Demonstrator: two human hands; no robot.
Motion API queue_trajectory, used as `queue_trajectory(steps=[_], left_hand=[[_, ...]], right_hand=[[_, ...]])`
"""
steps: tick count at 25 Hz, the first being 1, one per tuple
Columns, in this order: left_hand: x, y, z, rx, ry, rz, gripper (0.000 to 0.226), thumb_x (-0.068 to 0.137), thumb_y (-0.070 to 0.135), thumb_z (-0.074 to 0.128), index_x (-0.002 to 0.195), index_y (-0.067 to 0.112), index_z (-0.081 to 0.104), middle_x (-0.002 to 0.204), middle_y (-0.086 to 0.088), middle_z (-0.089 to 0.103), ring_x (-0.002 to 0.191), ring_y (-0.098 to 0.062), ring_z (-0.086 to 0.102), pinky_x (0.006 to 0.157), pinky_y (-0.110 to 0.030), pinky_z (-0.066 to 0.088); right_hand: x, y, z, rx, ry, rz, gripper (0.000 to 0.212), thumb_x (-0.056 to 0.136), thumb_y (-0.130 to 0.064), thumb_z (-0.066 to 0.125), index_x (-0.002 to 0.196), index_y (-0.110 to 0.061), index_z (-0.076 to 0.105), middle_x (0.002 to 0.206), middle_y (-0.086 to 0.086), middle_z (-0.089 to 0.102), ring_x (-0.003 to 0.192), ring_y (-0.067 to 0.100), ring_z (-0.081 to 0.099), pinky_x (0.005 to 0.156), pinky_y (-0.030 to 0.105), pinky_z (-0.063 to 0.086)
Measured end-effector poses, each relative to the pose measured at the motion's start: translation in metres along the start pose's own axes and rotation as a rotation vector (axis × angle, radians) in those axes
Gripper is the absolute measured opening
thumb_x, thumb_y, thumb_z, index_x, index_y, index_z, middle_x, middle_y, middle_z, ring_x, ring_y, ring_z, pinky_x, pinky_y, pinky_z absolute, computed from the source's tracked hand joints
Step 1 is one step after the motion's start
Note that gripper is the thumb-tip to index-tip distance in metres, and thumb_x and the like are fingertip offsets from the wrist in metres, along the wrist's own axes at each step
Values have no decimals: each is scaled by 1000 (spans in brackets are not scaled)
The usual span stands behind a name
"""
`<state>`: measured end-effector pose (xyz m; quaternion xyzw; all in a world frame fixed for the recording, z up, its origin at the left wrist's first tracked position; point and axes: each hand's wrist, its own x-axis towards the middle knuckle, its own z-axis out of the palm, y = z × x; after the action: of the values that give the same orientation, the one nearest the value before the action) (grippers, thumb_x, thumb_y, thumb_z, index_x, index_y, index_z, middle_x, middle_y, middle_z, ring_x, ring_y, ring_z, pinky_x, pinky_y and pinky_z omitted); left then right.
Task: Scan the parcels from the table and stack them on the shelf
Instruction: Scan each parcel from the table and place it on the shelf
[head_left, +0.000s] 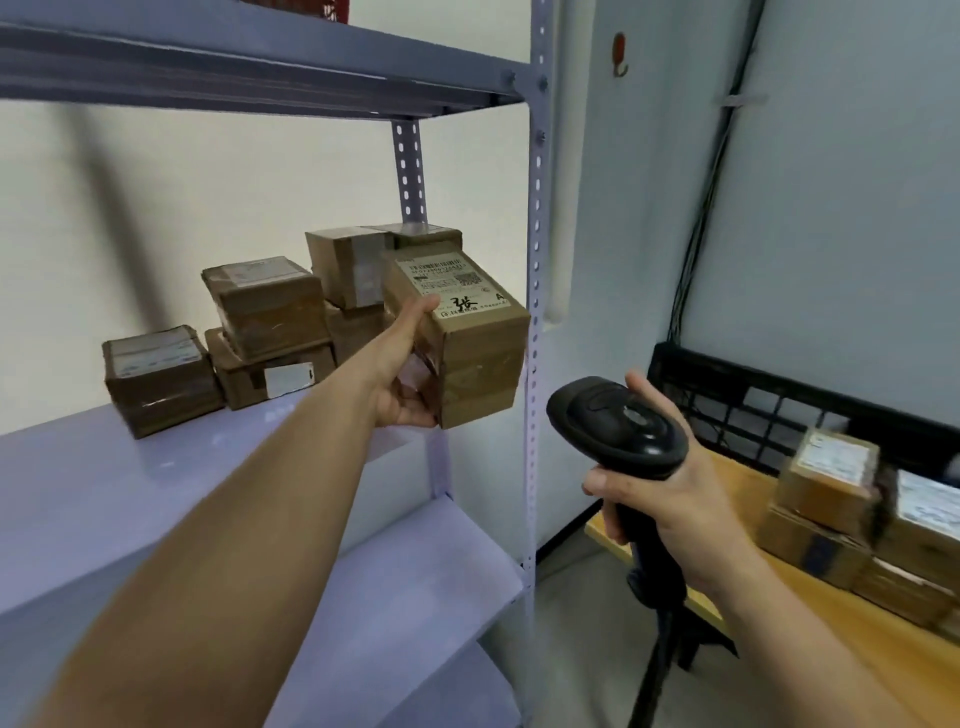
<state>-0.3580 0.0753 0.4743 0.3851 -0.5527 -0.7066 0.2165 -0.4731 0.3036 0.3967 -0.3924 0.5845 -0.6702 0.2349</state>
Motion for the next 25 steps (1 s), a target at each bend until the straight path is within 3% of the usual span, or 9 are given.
queue_trajectory(steps=[6, 8, 11, 14, 17, 21, 25], left_hand=[[62, 10, 34, 10, 88, -54, 76, 72, 74, 62, 121, 18, 48, 101, -17, 63, 94, -37, 64, 88, -57, 52], [78, 11, 39, 79, 182, -30, 84, 75, 79, 53, 129, 14, 47, 115, -13, 60, 106, -38, 59, 94, -57, 49], [90, 8, 47, 185, 284, 107, 88, 83, 80, 36, 142, 15, 40, 134, -11, 52, 116, -35, 53, 101, -53, 44], [97, -10, 51, 310, 211, 389, 107, 68, 81, 57, 151, 26, 21, 143, 0, 49, 123, -24, 52, 106, -40, 41], [115, -27, 49, 482, 251, 509, 118, 60, 52, 82, 152, 30, 11, 145, 1, 45, 128, -21, 48, 106, -40, 40], [131, -32, 51, 555, 308, 522, 120, 55, 56, 74, 150, 35, 4, 145, -6, 45, 126, -29, 50, 104, -50, 42], [140, -33, 53, 617, 330, 550, 119, 56, 66, 67, 150, 33, 3, 147, -7, 42, 129, -31, 46, 105, -52, 40]], right_hand=[[23, 13, -37, 39, -5, 31, 109, 54, -11, 85, 144, -46, 34, 84, 10, 71, 48, 29, 56, 44, 33, 50], [28, 18, -45, 53, -13, 47, 110, 51, -16, 85, 144, -47, 34, 79, 7, 70, 49, 30, 56, 46, 33, 50], [34, 23, -53, 40, -17, 65, 110, 57, -8, 85, 145, -46, 33, 81, 10, 71, 50, 31, 55, 46, 35, 51], [39, 26, -55, 32, -22, 66, 108, 61, -3, 84, 145, -47, 32, 80, 10, 70, 49, 30, 55, 46, 34, 50], [43, 26, -55, 22, -32, 57, 106, 61, -7, 80, 145, -47, 30, 77, 10, 70, 49, 29, 55, 46, 33, 50], [42, 25, -53, 7, -10, 52, 105, 71, 6, 80, 148, -44, 28, 71, 10, 68, 49, 31, 53, 46, 35, 50], [34, 30, -52, -4, 35, 46, 107, 65, -3, 81, 147, -45, 28, 75, 6, 70, 49, 29, 56, 47, 34, 51]])
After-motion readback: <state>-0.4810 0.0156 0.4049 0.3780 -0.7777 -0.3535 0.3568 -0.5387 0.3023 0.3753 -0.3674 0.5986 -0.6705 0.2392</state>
